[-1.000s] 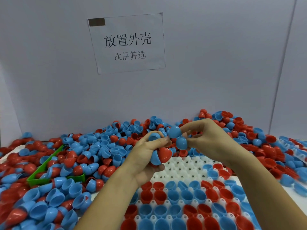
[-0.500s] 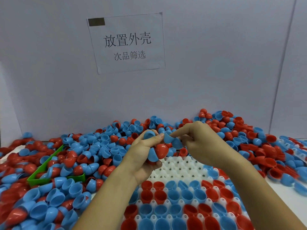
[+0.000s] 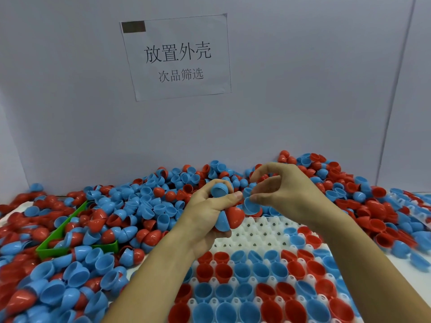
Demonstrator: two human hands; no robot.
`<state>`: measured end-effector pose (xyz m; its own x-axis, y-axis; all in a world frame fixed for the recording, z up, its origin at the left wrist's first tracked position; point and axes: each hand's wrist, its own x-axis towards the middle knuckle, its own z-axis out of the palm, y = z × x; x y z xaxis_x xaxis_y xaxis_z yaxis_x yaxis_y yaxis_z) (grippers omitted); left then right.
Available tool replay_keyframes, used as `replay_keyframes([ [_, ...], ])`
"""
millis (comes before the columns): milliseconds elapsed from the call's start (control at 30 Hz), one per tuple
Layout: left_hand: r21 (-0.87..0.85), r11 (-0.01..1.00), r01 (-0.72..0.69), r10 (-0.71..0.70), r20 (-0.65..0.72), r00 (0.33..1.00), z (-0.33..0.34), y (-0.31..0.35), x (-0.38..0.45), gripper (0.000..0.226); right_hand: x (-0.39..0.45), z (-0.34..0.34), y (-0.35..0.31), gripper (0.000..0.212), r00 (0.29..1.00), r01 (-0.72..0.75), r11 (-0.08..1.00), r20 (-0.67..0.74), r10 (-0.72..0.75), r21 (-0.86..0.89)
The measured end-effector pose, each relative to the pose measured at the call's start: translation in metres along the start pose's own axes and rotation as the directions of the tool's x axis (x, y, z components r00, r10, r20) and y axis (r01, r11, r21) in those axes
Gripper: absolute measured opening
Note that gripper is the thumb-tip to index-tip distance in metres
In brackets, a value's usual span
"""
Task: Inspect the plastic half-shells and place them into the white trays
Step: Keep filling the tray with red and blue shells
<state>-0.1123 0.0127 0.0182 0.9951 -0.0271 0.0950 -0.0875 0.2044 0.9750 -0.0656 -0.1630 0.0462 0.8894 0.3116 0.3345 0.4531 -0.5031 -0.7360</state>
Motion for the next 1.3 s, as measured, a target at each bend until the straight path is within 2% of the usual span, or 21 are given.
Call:
replay_keyframes([
  [100, -0.020, 1.000, 0.008, -0.009, -0.057, 0.998, -0.003, 0.000, 0.001, 0.021, 0.001, -0.007, 0.009, 0.032, 0.998, -0.002, 0.992, -0.055, -0.005, -0.127],
  [167, -0.053, 0.998, 0.022, -0.027, -0.095, 0.995, -0.005, 0.000, 0.001, 0.021, 0.002, -0.011, 0.021, 0.037, 0.999, -0.034, 0.973, -0.042, 0.025, -0.229],
  [300, -0.116, 0.992, 0.055, -0.068, -0.109, 0.992, -0.007, 0.000, 0.001, 0.024, 0.009, -0.008, 0.044, 0.041, 0.981, -0.119, 0.897, 0.091, 0.173, -0.426],
  [467, -0.132, 0.989, 0.069, -0.081, -0.093, 0.992, -0.006, 0.001, -0.001, 0.017, 0.009, 0.003, 0.067, 0.041, 0.930, -0.105, 0.838, 0.245, 0.273, -0.536],
  [667, -0.166, 0.984, 0.071, -0.089, -0.103, 0.991, -0.011, 0.005, 0.000, 0.025, 0.008, 0.002, 0.074, 0.036, 0.928, -0.095, 0.831, 0.254, 0.274, -0.547],
  [967, -0.199, 0.976, 0.091, -0.111, -0.092, 0.990, -0.010, 0.005, 0.001, 0.024, 0.008, 0.006, 0.064, 0.043, 0.913, -0.096, 0.787, 0.260, 0.313, -0.609],
  [1100, -0.248, 0.963, 0.101, -0.132, -0.109, 0.985, -0.011, 0.005, 0.001, 0.024, 0.009, 0.000, 0.043, 0.042, 0.947, -0.018, 0.769, 0.235, 0.217, -0.638],
  [1200, -0.239, 0.967, 0.083, -0.118, -0.133, 0.984, -0.011, 0.005, 0.001, 0.028, 0.009, -0.005, 0.011, 0.026, 0.988, 0.063, 0.846, 0.155, 0.023, -0.530],
  [1300, -0.207, 0.977, 0.043, -0.076, -0.155, 0.985, -0.008, 0.005, 0.001, 0.020, 0.000, -0.004, -0.026, 0.018, 0.983, 0.114, 0.966, 0.164, -0.077, -0.233],
])
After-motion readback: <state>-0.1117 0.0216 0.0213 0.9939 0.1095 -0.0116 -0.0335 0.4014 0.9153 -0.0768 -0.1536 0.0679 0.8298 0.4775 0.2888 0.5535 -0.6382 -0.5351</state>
